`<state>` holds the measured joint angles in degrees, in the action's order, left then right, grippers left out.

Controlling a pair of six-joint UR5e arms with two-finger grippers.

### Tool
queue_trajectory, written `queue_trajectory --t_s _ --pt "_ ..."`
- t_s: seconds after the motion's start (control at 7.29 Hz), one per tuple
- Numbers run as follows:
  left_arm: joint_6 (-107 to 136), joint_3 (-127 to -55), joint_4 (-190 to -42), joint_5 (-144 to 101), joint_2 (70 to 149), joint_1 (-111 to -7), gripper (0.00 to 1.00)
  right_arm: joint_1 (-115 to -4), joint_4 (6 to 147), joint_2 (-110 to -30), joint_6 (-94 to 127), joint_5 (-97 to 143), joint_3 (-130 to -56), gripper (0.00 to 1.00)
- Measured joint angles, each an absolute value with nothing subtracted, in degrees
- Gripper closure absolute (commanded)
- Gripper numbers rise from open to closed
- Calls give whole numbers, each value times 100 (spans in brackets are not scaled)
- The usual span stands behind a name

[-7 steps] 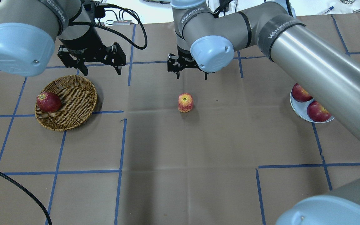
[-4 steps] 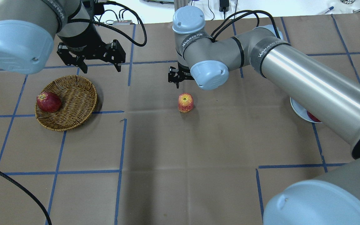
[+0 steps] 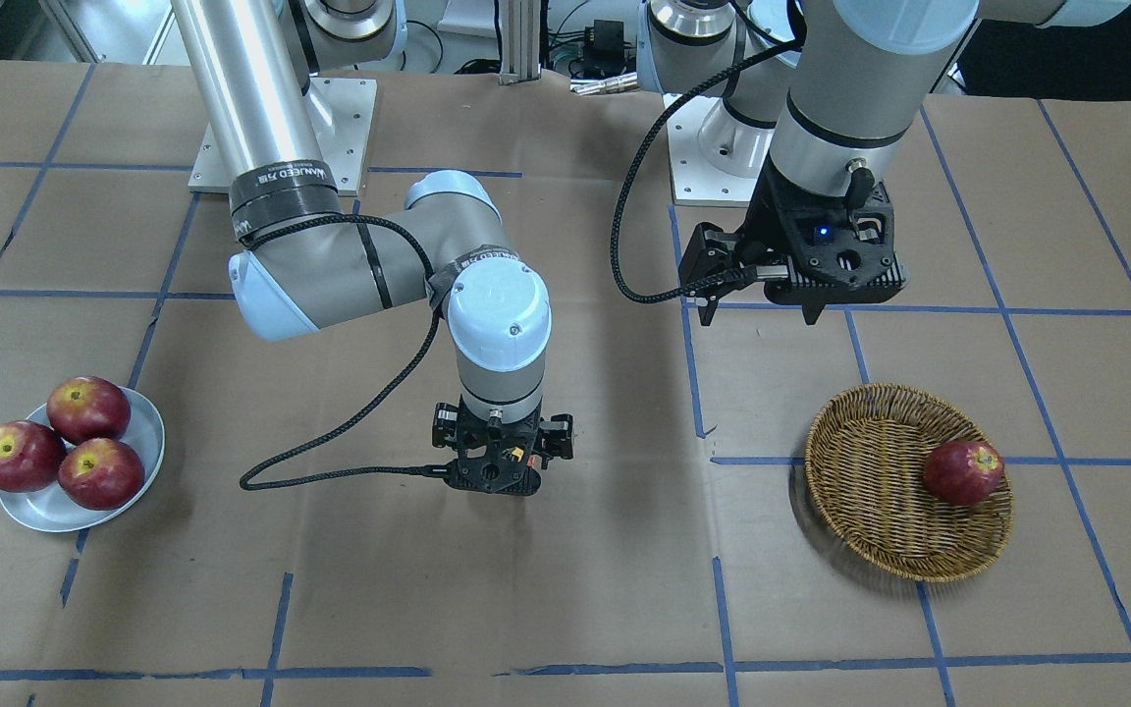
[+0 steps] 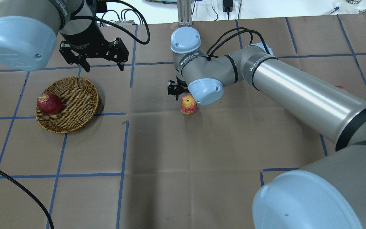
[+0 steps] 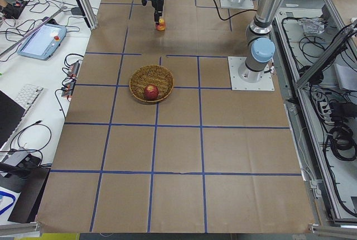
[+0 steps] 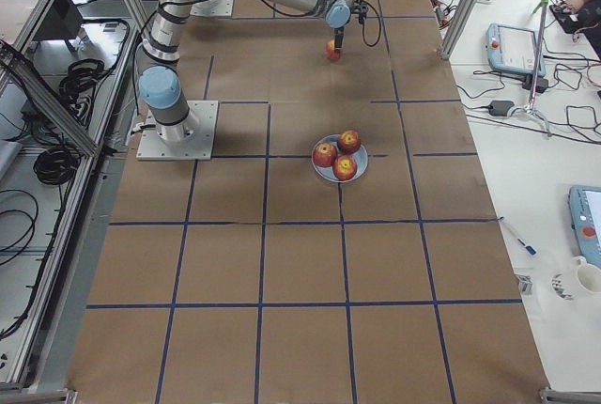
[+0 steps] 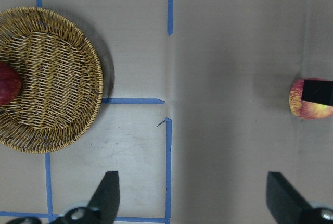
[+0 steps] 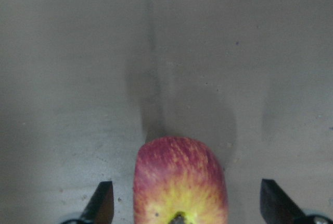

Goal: Transfer apple from basket to plate
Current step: 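Move the right gripper over the apple and grasp it, then carry the apple with the right gripper onto the white plate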

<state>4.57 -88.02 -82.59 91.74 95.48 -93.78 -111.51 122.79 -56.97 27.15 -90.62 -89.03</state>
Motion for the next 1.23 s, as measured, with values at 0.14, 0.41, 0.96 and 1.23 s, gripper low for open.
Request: queue_trajectory --t_s 0.14,0.41,0.96,1.23 --pt "457 -8799 -8261 9175 9536 -9377 1 -11157 12403 -5618 2722 -9062 -8989 7" --pt "461 -8795 -8256 9176 9533 -9374 1 -11192 12472 -5529 2776 -9082 -9035 38" --pt "457 -8789 -8245 9174 9522 -9372 1 -11176 12474 -5683 2869 -9129 -8973 43" --pt "455 -8786 -8269 9170 9458 -9369 1 -10953 12052 -6334 2812 -9148 -8989 43"
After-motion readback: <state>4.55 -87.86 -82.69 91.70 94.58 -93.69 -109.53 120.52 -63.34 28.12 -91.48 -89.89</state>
